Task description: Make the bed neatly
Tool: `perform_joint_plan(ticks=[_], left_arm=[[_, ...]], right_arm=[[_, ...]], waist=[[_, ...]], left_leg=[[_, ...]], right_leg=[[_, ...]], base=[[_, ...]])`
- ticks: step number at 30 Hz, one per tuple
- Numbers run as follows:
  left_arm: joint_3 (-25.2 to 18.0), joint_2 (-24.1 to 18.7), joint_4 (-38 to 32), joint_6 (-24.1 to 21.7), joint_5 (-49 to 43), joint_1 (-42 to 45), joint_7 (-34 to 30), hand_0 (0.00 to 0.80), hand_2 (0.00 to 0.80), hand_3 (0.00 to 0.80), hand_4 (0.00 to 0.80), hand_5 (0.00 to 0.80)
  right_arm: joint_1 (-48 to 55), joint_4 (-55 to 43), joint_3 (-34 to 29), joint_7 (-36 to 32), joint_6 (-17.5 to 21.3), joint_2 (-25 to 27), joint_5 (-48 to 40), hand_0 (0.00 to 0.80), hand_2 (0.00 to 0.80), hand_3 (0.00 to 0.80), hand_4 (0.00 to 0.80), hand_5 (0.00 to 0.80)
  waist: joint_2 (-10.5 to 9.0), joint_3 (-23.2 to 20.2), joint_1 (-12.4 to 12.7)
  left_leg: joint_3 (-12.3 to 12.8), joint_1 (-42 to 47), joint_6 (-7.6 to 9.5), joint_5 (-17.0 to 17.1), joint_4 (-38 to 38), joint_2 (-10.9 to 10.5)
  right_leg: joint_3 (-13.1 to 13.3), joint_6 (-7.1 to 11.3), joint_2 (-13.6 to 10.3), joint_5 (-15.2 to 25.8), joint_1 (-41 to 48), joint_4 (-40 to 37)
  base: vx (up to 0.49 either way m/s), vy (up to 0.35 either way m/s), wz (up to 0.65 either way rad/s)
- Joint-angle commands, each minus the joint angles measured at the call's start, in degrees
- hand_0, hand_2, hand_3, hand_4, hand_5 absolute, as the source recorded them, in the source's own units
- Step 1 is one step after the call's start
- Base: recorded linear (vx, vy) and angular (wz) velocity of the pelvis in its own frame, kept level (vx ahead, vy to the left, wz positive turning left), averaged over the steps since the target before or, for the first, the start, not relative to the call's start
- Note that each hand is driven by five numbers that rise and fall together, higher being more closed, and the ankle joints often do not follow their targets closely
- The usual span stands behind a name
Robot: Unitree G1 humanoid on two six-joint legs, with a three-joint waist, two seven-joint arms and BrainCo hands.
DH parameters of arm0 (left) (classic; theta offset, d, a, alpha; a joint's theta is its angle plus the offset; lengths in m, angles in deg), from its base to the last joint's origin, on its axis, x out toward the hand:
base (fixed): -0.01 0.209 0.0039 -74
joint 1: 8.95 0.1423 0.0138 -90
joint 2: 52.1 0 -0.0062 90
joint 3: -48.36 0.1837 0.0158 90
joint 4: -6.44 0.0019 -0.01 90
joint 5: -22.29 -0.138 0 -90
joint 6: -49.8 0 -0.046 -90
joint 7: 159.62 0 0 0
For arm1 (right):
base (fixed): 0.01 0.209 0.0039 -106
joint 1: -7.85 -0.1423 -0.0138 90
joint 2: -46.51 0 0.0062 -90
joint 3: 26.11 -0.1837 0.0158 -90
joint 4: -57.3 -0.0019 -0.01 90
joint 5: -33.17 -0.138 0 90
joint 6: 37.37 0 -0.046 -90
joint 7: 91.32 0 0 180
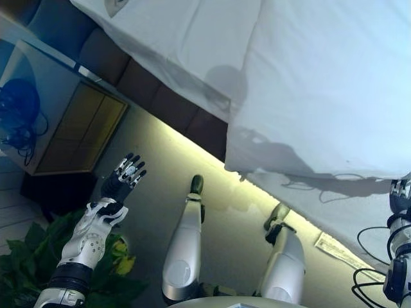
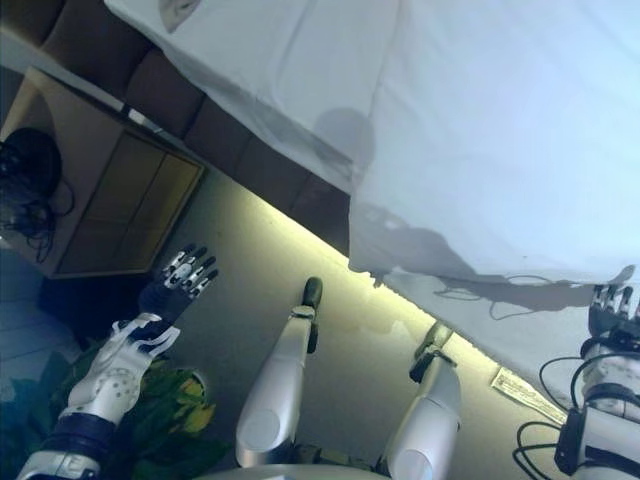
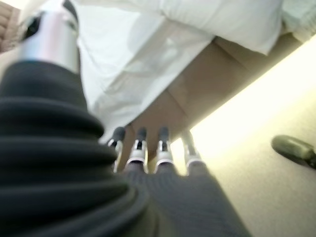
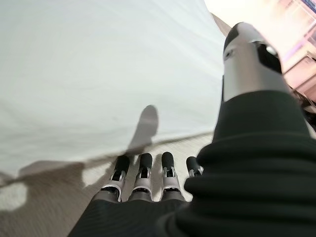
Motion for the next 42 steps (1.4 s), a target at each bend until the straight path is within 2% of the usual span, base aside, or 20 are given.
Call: perform_joint_plan(ticks=[1, 4, 9, 18, 19, 20, 21, 22, 23, 29, 31, 35, 38, 42], left_arm=[[-0.18, -2.53, -2.63, -3.24, 3.26, -0.71, -1.72, 0.000, 0.000, 0.000, 0.000, 0.000], [-0.79, -2.83, -4.33, -2.90, 3.98, -0.10, -2.47, 0.000, 0.000, 0.000, 0.000, 0.000], [-0.51, -2.96, -5.06, -3.58, 4.86, -0.46, -4.14, 0.000, 0.000, 0.000, 0.000, 0.000], [-1.35, -3.37, -5.17, -3.44, 5.01, 0.06, -4.34, 0.000, 0.000, 0.000, 0.000, 0.000], [-1.44, -3.44, -5.15, -3.48, 5.00, 0.10, -4.29, 0.000, 0.000, 0.000, 0.000, 0.000], [-1.41, -3.51, -5.08, -3.62, 5.03, 0.13, -4.35, 0.000, 0.000, 0.000, 0.000, 0.000], [-1.31, -3.61, -5.03, -3.83, 5.20, 0.15, -4.42, 0.000, 0.000, 0.000, 0.000, 0.000], [-1.30, -3.54, -5.00, -3.83, 5.36, 0.09, -4.40, 0.000, 0.000, 0.000, 0.000, 0.000], [-1.19, -3.47, -5.12, -3.85, 5.65, 0.02, -4.22, 0.000, 0.000, 0.000, 0.000, 0.000], [-1.35, -3.01, -5.43, -3.52, 6.32, 0.39, -4.28, 0.000, 0.000, 0.000, 0.000, 0.000], [-1.55, -2.47, -5.03, -3.26, 6.20, 0.36, -4.05, 0.000, 0.000, 0.000, 0.000, 0.000], [-2.28, -1.28, -4.12, -2.97, 4.35, -0.20, -2.10, 0.000, 0.000, 0.000, 0.000, 0.000], [-2.35, 0.50, -3.19, -2.46, 3.73, -1.38, -0.05, 0.000, 0.000, 0.000, 0.000, 0.000], [-1.23, 2.85, -2.20, -0.23, 1.79, -2.70, 3.26, 0.000, 0.000, 0.000, 0.000, 0.000]], right_arm=[[-1.75, -2.52, 3.14, -5.32, -0.62, 2.52, 1.57, 0.000, 0.000, 0.000, 0.000, 0.000], [-2.77, -3.81, 4.29, -8.08, 0.13, 2.34, 2.06, 0.000, 0.000, 0.000, 0.000, 0.000], [-5.87, -4.97, 5.26, -8.75, 0.29, 3.04, 1.22, 0.000, 0.000, 0.000, 0.000, 0.000], [-7.19, -6.00, 6.02, -6.21, 1.16, 1.32, -0.20, 0.000, 0.000, 0.000, 0.000, 0.000], [-6.94, -5.73, 5.67, -5.74, 1.61, 1.67, -0.91, 0.627, 0.627, 0.627, 0.627, 0.627], [-6.81, -5.63, 5.50, -5.59, 1.93, 1.85, -1.31, 0.800, 0.800, 0.800, 0.800, 0.800], [-6.83, -5.49, 5.34, -5.78, 2.32, 2.18, -1.52, 0.800, 0.800, 0.800, 0.800, 0.800], [-6.99, -5.61, 5.36, -5.86, 2.45, 2.39, -1.39, 0.800, 0.800, 0.800, 0.800, 0.800], [-7.14, -6.03, 5.31, -5.96, 2.51, 2.47, -0.68, 0.800, 0.800, 0.800, 0.800, 0.800], [-6.09, -7.86, 5.26, -5.55, 3.03, 1.66, 2.47, 0.800, 0.800, 0.800, 0.800, 0.800], [-4.82, -7.93, 5.55, -6.18, 3.61, 0.09, 6.45, 0.800, 0.800, 0.800, 0.800, 0.800], [-2.31, -9.98, 8.10, -7.60, 5.57, -5.43, 11.75, 0.800, 0.800, 0.800, 0.800, 0.800], [-0.97, -11.53, 9.81, -9.40, 5.81, -9.93, 11.88, 0.800, 0.800, 0.800, 0.800, 0.800], [-0.02, -16.03, 12.93, -8.38, 6.30, -17.11, 13.87, 0.800, 0.800, 0.800, 0.800, 0.800]], waist=[[1.01, 1.24, 0.51], [1.65, 1.56, 1.09], [2.89, 1.96, 1.87], [2.80, 2.53, 2.77], [2.76, 2.62, 2.74], [2.77, 2.64, 2.69], [2.89, 2.64, 2.59], [2.90, 2.27, 2.47], [3.17, 2.62, 2.32], [3.31, 2.08, 1.87], [2.91, 1.57, 1.88], [1.34, 0.47, 1.91], [0.21, -0.33, 1.45], [-1.12, -1.47, 0.96]], left_leg=[[-3.97, -3.42, -1.17, 8.68, -4.76, 1.48], [-3.99, -4.13, -0.76, 9.03, -5.04, 0.49], [-4.26, -5.69, -0.12, 9.89, -5.52, -0.63], [-4.74, -6.80, 0.09, 9.84, -4.49, -1.15], [-4.75, -6.77, 0.19, 9.87, -4.54, -1.15], [-4.74, -6.73, 0.21, 9.89, -4.57, -1.16], [-4.73, -6.65, 0.22, 9.88, -4.58, -1.21], [-4.61, -6.12, 0.21, 8.47, -4.47, -1.04], [-4.58, -6.52, 0.29, 9.78, -4.44, -1.30], [-4.15, -5.22, 0.29, 9.32, -4.21, -1.58], [-4.27, -4.04, 0.36, 8.83, -4.24, -1.76], [-4.48, -1.38, 0.27, 8.03, -4.61, -1.58], [-4.30, 0.98, 0.17, 7.61, -5.60, -0.95], [-4.19, 4.34, -0.12, 7.02, -6.46, 0.11]], right_leg=[[2.83, 5.01, -5.17, 7.83, -0.55, -4.46], [2.83, 5.01, -5.70, 8.20, -1.52, -4.20], [2.74, 5.01, -6.68, 8.39, -3.77, -3.14], [2.36, 5.00, -7.16, 8.20, -5.27, -0.88], [2.27, 5.00, -7.20, 8.34, -5.38, -0.77], [2.24, 5.00, -7.19, 8.40, -5.41, -0.73], [2.28, 5.01, -7.14, 8.46, -5.49, -0.68], [2.53, 5.01, -7.01, 6.95, -5.14, -0.20], [2.49, 5.01, -7.18, 8.48, -5.68, -0.44], [2.46, 4.98, -7.41, 8.97, -4.68, -0.87], [2.18, 4.94, -7.46, 9.26, -3.31, -1.41], [1.10, 4.96, -7.01, 9.84, 0.33, -3.19], [0.57, 5.01, -6.53, 10.17, 2.97, -4.81], [-0.23, 5.01, -5.81, 10.67, 7.02, -7.48]], base=[[0.019, 0.045, 0.12], [0.026, 0.030, 0.13], [0.004, 0.033, 0.11], [0.014, -0.007, 0.09], [0.000, 0.000, 0.00], [0.000, 0.000, 0.00], [0.084, -0.021, 0.03], [-0.014, 0.026, 0.05], [-0.015, 0.047, 0.09], [-0.019, 0.040, 0.04], [0.000, 0.000, 0.00], [0.015, -0.018, -0.01], [0.020, -0.016, -0.04], [0.025, -0.010, -0.08]])
